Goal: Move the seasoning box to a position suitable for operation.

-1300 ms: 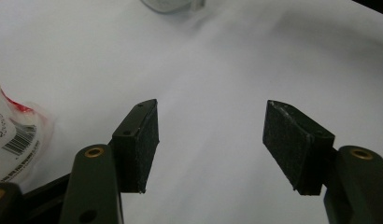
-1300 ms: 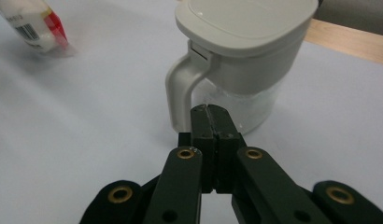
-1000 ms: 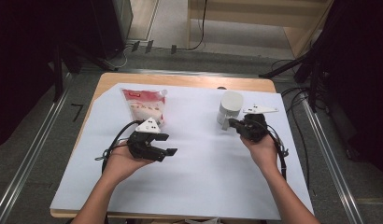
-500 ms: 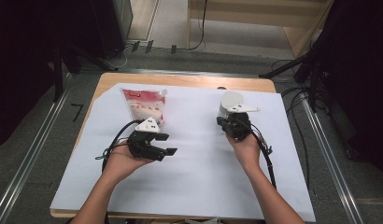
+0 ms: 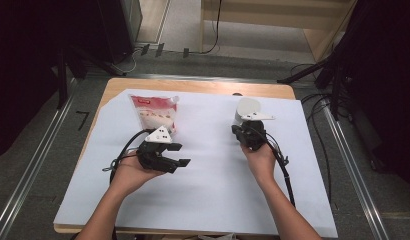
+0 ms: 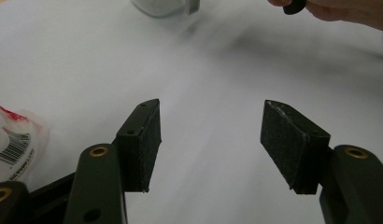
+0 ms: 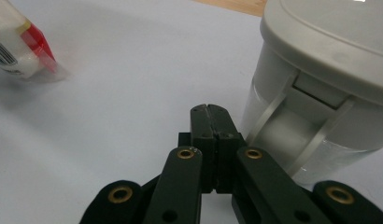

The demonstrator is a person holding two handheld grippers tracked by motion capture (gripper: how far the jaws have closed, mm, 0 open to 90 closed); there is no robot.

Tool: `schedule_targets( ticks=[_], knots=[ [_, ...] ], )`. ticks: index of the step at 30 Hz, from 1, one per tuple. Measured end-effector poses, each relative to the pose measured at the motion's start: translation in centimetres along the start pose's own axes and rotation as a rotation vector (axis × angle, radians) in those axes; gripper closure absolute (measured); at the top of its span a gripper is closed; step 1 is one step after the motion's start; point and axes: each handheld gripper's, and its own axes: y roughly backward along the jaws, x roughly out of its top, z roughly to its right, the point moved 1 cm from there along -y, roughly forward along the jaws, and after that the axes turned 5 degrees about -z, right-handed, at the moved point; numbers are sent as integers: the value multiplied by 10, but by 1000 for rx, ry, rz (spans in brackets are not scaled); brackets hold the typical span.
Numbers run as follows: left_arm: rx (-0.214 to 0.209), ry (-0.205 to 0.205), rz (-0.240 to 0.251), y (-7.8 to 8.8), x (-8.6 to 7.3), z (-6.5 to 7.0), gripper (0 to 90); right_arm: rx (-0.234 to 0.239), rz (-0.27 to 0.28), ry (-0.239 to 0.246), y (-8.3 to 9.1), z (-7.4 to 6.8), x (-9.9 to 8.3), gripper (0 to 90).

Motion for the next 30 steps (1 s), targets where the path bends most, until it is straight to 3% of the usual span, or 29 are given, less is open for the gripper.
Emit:
schedule_targets(
  ticks=[9, 30],
  knots=[
    [0, -8, 19, 1, 0, 0, 396, -14, -12, 12, 9, 8, -6, 900],
    [-5, -12, 1, -4, 1, 1, 394, -50, -29, -27, 34, 57, -24, 900]
  ],
)
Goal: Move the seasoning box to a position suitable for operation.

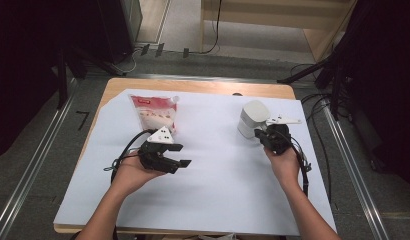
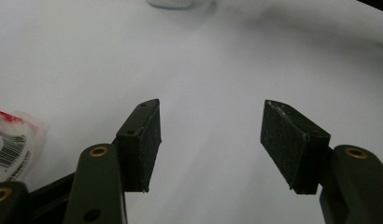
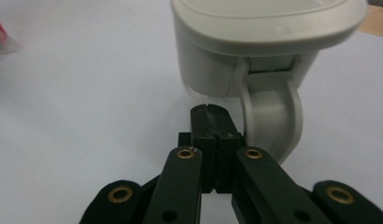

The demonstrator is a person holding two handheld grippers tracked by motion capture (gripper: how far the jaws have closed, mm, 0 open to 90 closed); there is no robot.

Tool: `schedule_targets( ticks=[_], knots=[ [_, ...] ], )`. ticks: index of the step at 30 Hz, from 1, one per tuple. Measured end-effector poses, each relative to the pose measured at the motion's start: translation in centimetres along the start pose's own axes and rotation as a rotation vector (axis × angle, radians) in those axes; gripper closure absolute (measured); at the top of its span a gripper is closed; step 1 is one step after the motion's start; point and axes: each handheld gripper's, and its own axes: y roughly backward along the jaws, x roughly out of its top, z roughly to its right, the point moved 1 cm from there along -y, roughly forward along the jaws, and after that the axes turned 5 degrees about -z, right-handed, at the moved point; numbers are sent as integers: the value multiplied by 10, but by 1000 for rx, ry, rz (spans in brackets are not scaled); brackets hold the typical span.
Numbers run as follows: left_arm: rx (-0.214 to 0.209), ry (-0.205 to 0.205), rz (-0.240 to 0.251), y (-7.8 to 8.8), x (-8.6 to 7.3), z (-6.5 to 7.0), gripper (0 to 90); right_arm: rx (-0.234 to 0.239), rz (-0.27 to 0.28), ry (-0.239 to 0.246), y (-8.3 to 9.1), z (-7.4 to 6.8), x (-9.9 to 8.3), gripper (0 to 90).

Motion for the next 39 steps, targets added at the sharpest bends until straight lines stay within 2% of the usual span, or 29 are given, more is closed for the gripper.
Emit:
schedule_targets(
  ticks=[7, 14, 20, 23, 29, 31, 34, 39],
  knots=[
    [2, 2, 2, 0, 0, 1, 393, -28, 11, -43, 3, 22, -2, 900],
    [-3, 1, -4, 0, 1, 1, 393, -55, 14, -37, 4, 36, -3, 900],
    [-8, -2, -4, -1, 1, 2, 392, -60, 14, -58, 4, 48, -4, 900],
    [-6, -4, -7, -2, 1, 2, 392, -40, 15, -78, 3, 55, -4, 900],
    [-13, -3, -4, -2, 1, 2, 391, -50, 5, -67, 6, 48, -4, 881],
    [-19, -6, -8, -2, 1, 2, 391, -51, -2, -92, 10, 44, -6, 876],
    [-19, -1, 0, -3, 2, 3, 389, -47, 8, -129, 18, 41, -8, 817],
    [-21, -7, -4, -3, 2, 3, 388, -48, 50, -138, 28, 29, -6, 677]
  ],
)
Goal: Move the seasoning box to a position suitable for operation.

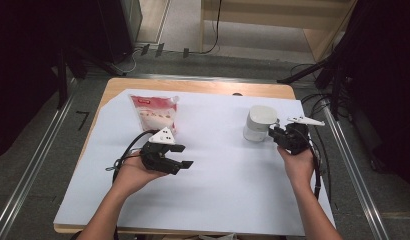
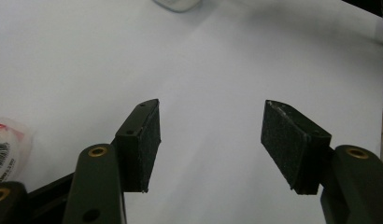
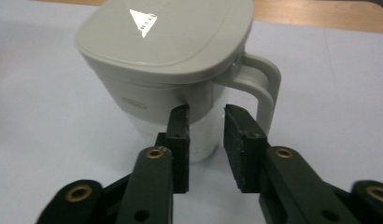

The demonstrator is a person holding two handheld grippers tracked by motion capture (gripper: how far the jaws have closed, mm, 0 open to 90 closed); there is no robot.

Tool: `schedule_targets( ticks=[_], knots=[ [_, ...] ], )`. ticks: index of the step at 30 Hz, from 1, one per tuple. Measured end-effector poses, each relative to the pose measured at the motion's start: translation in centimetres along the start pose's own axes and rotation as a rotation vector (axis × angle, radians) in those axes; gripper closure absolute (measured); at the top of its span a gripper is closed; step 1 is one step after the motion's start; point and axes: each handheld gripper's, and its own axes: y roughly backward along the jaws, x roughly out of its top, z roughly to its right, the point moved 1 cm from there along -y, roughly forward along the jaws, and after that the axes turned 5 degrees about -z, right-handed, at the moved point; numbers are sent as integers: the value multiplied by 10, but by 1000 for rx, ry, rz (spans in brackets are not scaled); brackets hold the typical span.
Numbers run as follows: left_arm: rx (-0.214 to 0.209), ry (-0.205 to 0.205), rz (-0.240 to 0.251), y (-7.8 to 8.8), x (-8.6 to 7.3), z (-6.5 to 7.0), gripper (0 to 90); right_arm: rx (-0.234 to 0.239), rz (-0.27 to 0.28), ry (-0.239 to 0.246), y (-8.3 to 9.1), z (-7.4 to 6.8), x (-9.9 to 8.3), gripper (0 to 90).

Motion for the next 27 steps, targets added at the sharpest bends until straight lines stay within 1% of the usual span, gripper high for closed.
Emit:
schedule_targets(
  ticks=[1, 2, 4, 6, 7, 8, 10, 13, 15, 17, 19, 20, 21, 22, 25, 27],
  knots=[
    [-2, -2, -2, 0, 0, 0, 388, 12, 5, -3, 1, -2, 0, 629],
    [-1, -7, -7, -1, 0, 0, 388, 25, 5, -9, 1, -5, -1, 611],
    [-5, -8, -5, -2, 1, 0, 387, 1, 7, 15, 1, -10, -3, 576],
    [-2, -6, -5, -2, 1, 0, 387, -14, 10, 26, -1, -14, -5, 502],
    [-9, -5, -4, -2, 1, -1, 387, -19, 7, 21, -2, -17, -6, 475],
    [-7, -3, -1, -2, 1, -1, 388, -20, 12, 17, -3, -19, -7, 437],
    [-8, -5, 6, -2, 2, -2, 387, -28, 22, -8, -7, -26, -8, 362],
    [-4, -18, 5, -3, 2, -3, 387, -38, 42, -51, -12, -33, -9, 335],
    [-13, -16, 3, -4, 3, -3, 385, -67, 56, -59, -16, -38, -9, 292],
    [-10, -15, -1, -5, 3, -4, 385, -81, 59, -68, -20, -41, -10, 262],
    [-12, -12, 7, -6, 3, -5, 385, -98, 66, -70, -24, -44, -11, 226],
    [-18, -16, 2, -6, 4, -6, 385, -111, 75, -63, -26, -45, -11, 209],
    [-16, -19, 1, -6, 4, -7, 386, -127, 78, -67, -28, -46, -11, 197],
    [-17, -15, 1, -6, 4, -7, 386, -128, 82, -88, -30, -46, -11, 194],
    [-24, -10, 5, -7, 4, -7, 385, -140, 85, -94, -37, -45, -12, 185],
    [-23, -12, 0, -7, 4, -9, 385, -150, 98, -107, -42, -45, -12, 182]
  ],
)
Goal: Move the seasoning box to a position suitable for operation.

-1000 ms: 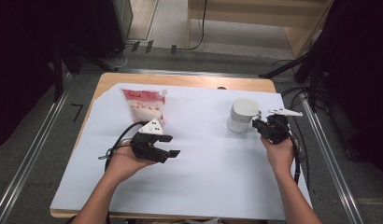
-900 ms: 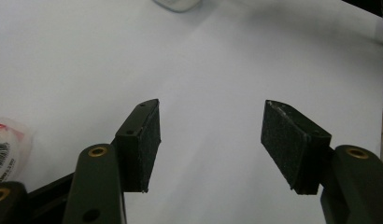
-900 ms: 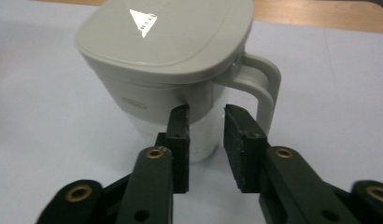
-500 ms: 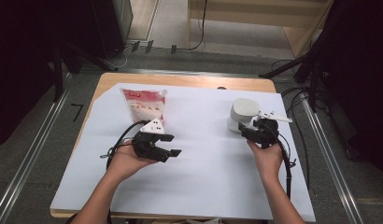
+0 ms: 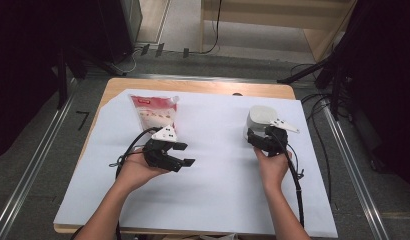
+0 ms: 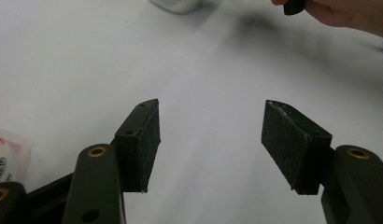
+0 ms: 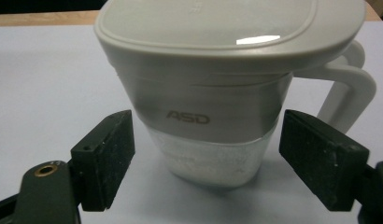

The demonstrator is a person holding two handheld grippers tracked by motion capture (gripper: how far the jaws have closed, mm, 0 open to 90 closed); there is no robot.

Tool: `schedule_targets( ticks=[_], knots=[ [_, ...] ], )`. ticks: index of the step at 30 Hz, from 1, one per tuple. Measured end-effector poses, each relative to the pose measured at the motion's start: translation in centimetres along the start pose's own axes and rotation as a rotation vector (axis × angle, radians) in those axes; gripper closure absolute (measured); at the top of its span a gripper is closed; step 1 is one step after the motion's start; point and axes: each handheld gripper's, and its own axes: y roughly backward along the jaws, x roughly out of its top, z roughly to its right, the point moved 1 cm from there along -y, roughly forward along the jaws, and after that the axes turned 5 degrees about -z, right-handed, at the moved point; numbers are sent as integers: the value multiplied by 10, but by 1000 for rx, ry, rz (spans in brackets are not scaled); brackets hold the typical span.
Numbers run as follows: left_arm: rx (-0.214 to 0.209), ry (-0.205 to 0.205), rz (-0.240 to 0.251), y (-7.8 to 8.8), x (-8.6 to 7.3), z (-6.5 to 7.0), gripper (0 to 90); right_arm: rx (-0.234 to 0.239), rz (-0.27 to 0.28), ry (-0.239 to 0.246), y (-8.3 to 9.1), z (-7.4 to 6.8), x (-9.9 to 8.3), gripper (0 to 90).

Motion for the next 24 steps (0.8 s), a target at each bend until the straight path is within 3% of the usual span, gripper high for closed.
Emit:
schedule_targets(
  ticks=[6, 12, 18, 24],
  knots=[
    [-1, 19, 12, 1, -1, -2, 386, -24, 21, -8, -10, -3, -1, 146],
    [-6, 21, 6, 1, -2, -3, 385, -53, 37, -66, -17, -8, -2, 112],
    [-6, 18, 8, 1, -2, -3, 385, -71, 71, -63, -26, -9, 3, 93],
    [-6, 24, -2, 2, -2, -3, 384, -91, 54, -60, -35, -9, 7, 99]
  ],
)
